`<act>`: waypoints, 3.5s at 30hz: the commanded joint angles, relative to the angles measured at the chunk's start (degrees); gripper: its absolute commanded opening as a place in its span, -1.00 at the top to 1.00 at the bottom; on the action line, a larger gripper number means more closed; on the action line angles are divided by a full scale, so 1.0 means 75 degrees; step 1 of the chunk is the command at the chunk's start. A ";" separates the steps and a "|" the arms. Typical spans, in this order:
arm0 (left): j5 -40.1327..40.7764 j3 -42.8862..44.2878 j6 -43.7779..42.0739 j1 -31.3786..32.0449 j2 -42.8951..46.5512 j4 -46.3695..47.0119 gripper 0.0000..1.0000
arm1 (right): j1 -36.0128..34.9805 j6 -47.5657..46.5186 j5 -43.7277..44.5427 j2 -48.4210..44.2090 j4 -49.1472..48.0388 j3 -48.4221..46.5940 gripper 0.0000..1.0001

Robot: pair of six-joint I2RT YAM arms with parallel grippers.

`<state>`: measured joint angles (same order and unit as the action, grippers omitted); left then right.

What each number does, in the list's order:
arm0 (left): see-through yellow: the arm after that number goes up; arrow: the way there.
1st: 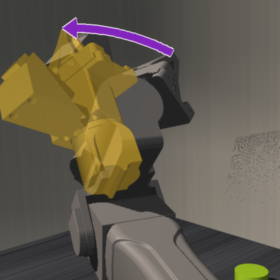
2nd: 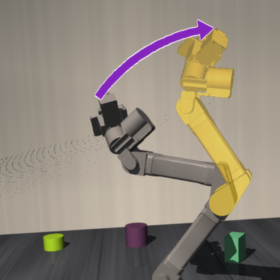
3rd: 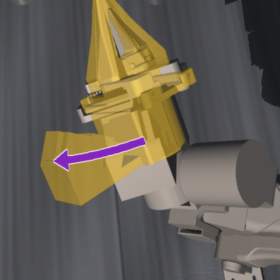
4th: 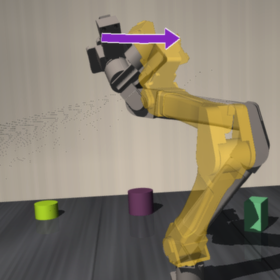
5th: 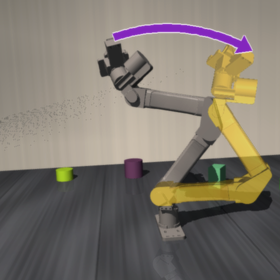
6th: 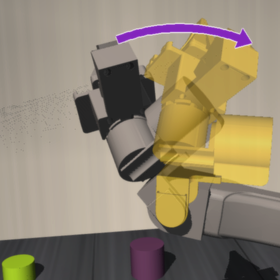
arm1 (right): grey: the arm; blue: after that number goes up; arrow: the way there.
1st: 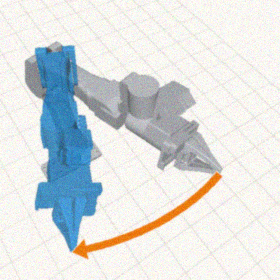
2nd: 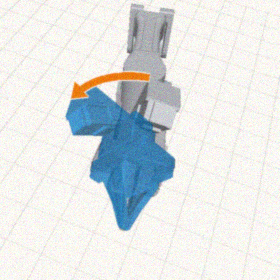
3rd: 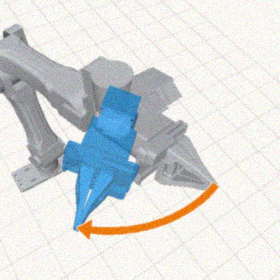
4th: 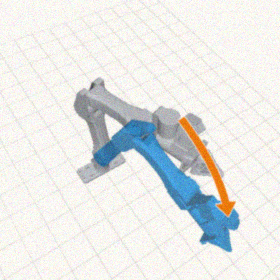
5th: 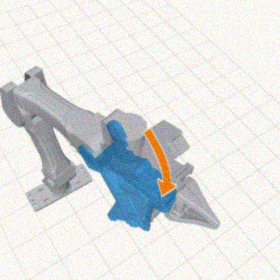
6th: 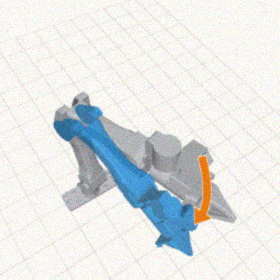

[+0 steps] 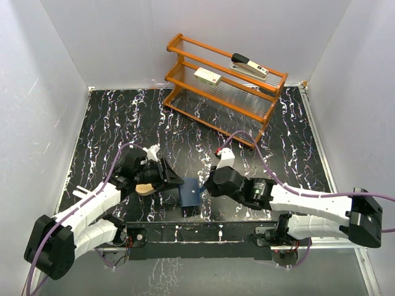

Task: Put the credit cards into the card holder
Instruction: Open the card holder at the center of the board.

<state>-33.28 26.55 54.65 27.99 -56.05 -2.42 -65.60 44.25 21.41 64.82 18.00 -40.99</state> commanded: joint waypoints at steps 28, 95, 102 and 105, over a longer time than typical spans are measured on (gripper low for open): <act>-0.0133 0.0236 -0.0715 0.0012 -0.0663 -0.0651 -0.49 | 0.0034 0.1162 -0.0859 -0.0303 -0.1042 -0.0319 1.00; 0.0495 -0.0287 -0.0333 0.0868 -0.1501 0.0601 -0.46 | 0.0606 0.1647 -0.1283 -0.1227 -0.1093 0.0615 1.00; 0.0396 -0.0386 -0.0209 0.0862 -0.1489 0.0881 -0.47 | 0.0608 0.1800 -0.1812 -0.1005 -0.1867 0.0727 1.00; 0.0400 -0.0433 -0.0197 0.0862 -0.1538 0.0905 -0.46 | 0.0603 0.1850 -0.1867 -0.0946 -0.2018 0.0819 1.00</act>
<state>-29.19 24.12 53.15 34.26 -67.53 3.20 -61.21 56.97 8.78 57.21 8.88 -34.09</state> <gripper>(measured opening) 0.730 0.010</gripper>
